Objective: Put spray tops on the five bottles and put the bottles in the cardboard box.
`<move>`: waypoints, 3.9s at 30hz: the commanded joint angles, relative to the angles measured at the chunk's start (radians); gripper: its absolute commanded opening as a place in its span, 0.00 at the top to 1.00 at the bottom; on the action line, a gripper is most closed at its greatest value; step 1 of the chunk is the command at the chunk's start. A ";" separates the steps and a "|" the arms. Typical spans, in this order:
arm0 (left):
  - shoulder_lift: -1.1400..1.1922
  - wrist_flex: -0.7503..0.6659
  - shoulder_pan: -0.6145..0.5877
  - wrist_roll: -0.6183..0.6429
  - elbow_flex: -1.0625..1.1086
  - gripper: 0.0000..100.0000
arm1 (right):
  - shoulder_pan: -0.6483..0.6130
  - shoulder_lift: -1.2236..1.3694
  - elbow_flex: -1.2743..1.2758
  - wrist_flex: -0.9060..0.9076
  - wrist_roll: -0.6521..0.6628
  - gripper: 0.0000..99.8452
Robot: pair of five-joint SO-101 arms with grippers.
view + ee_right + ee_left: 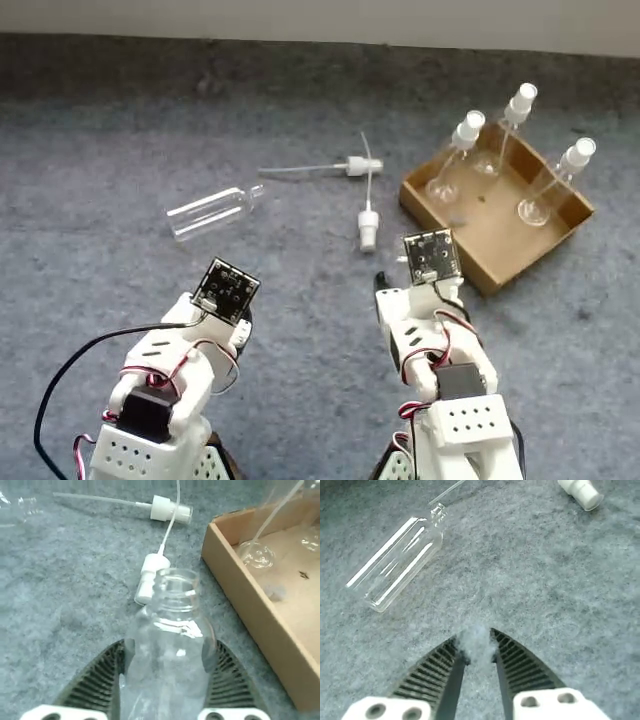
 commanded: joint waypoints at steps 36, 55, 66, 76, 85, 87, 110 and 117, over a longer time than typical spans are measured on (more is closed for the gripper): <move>0.977 0.183 0.033 -0.129 -0.875 0.96 | 0.076 -0.025 -0.010 -0.031 -0.012 0.92; 1.328 0.035 0.056 -0.072 -1.101 0.96 | 0.101 -0.025 0.005 -0.030 -0.015 0.92; 1.782 0.161 0.260 -0.072 -1.480 0.95 | 0.171 -0.025 0.022 -0.030 -0.015 0.92; 2.238 0.394 0.292 -0.066 -2.074 0.82 | 0.173 -0.025 0.022 -0.030 -0.014 0.92; 2.552 0.626 0.292 0.104 -2.540 0.69 | 0.173 -0.025 0.022 -0.030 -0.009 0.92; 2.609 0.626 0.291 0.147 -2.612 0.69 | 0.173 -0.025 0.022 -0.030 -0.009 0.92; 3.214 0.519 0.245 0.462 -3.255 0.97 | 0.173 -0.025 0.022 -0.030 -0.008 0.92; 3.209 0.640 0.240 0.282 -3.255 1.00 | 0.170 -0.025 0.022 -0.030 -0.008 0.92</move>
